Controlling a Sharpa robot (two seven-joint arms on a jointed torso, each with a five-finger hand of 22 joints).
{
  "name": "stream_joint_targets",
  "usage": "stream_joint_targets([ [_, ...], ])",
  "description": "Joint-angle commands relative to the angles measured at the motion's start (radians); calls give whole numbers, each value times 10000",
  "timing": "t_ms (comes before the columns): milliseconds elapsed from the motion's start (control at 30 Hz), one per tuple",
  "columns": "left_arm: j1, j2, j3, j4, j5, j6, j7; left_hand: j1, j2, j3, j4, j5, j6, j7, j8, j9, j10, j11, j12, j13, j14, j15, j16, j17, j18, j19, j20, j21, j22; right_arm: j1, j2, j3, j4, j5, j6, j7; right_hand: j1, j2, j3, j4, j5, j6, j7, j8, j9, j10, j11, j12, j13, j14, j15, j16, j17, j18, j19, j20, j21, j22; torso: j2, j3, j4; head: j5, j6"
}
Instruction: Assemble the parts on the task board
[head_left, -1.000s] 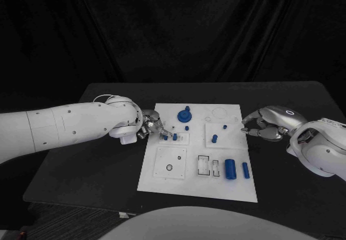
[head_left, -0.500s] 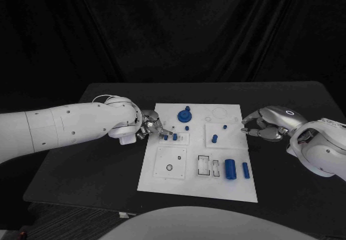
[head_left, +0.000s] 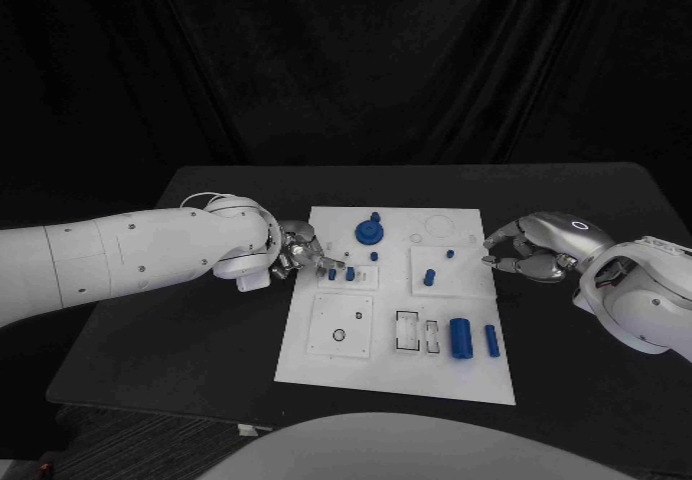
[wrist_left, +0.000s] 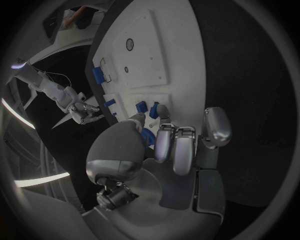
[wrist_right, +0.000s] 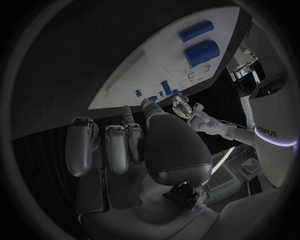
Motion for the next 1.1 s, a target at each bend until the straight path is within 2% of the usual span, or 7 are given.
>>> stream_joint_targets([
  [33,-51,-89,-38,15,-74,-494,409,-56,153,-156,160,198,-120,41,67,44,69,-6,53,1344,498,16,36,1934,163,96,11,-10,748,-23,7,5,4,-21,42,-146,90,-17,32,-57,50,81,-22,-71,-18,-56,3,-33,457,743,65,-54,1123,87,170,52,-62,1998,2,0,-1,3,-2],
  [200,67,-187,-33,92,-74,-600,651,60,230,-290,137,462,-105,20,119,71,88,-22,72,1361,502,6,39,1940,163,107,2,-22,776,-23,17,5,3,-21,43,-156,90,-17,32,-57,50,81,-22,-71,-18,-56,3,-33,457,743,65,-54,1123,87,170,52,-62,1998,4,0,0,-37,-2],
  [333,352,-164,-31,-6,-11,-42,623,328,273,-379,100,751,-102,-1,146,77,86,-39,71,1357,500,-9,38,1936,166,110,-11,-48,800,-23,24,5,1,-21,42,-166,90,-17,32,-57,50,81,-22,-71,-18,-56,3,-33,457,743,65,-54,1123,87,170,52,-62,1998,3,2,9,-80,-2],
  [467,750,13,-29,-292,567,1168,292,820,242,-502,-2,1228,-93,-18,86,-4,93,-55,77,1365,517,-23,49,1962,173,86,-22,-129,819,-22,35,5,-6,-21,51,-187,90,-4,48,-57,81,86,-22,-73,-24,-60,3,-40,447,742,65,-55,1120,87,169,51,-65,1997,-3,6,-1,-121,-2],
  [667,1097,458,-27,-852,1141,2770,-355,1321,331,-554,-134,1420,211,-67,-224,-366,184,-93,164,1460,593,-51,94,2063,163,144,-48,-122,893,-22,73,5,-28,-20,58,-189,90,-4,48,-57,81,86,-22,-73,-24,-60,3,-40,447,742,65,-55,1120,87,169,51,-65,1997,-2,8,-36,-118,-2],
  [833,1202,831,-26,-1348,1554,3560,-696,1644,423,-592,-228,1398,530,-38,-1028,-1162,176,-78,153,1455,575,-46,84,2041,165,146,-54,-215,938,-22,105,5,-38,-19,54,-181,91,4,57,-58,97,89,-22,-73,-27,-57,4,-36,452,743,65,-52,1126,87,169,51,-66,1997,3,2,-27,-150,-2],
  [1100,1245,1202,-26,-1867,1789,4149,-1118,1768,442,-568,-318,1432,663,-63,-1140,-1281,193,-93,170,1473,585,-54,90,2054,166,160,-56,-223,960,-22,111,5,-52,2,69,-185,108,12,81,-72,142,95,-24,-76,-34,-55,2,-34,454,744,64,-51,1127,86,171,50,-62,1999,8,0,-6,-151,-2],
])
